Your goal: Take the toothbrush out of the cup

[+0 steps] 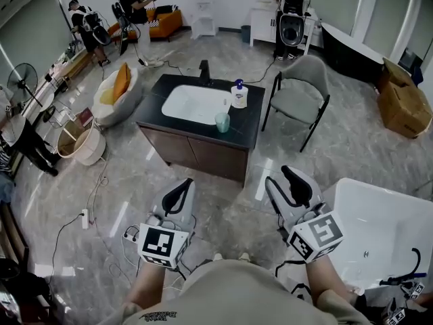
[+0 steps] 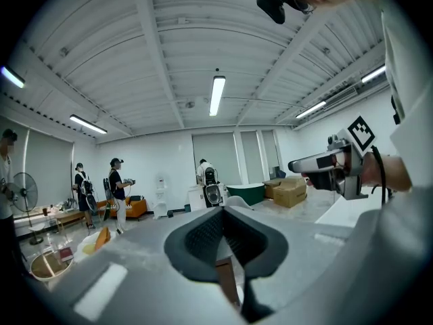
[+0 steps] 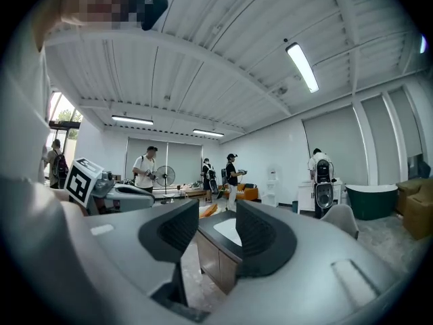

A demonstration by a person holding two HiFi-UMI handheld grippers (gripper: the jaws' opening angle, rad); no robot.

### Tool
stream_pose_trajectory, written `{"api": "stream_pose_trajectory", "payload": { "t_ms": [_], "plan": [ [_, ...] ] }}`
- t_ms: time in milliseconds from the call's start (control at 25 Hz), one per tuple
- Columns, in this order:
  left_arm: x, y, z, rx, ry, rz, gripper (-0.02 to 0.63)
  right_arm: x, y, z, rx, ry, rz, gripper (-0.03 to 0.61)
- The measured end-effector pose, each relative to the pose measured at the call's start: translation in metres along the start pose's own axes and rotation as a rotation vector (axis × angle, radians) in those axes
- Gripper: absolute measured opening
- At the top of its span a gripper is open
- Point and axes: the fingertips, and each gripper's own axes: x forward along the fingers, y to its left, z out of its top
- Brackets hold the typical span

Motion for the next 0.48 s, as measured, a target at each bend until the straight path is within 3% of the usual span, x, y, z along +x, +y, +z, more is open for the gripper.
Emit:
{"api": "stream_pose_trajectory", "payload": {
  "t_ms": [480],
  "plan": [
    [0.019,-0.02,-0.001,-0.04,0.005,0.017,0.002,-0.009,-0.03,-0.012,0.017,0.026,0.026,0.175]
  ]
}}
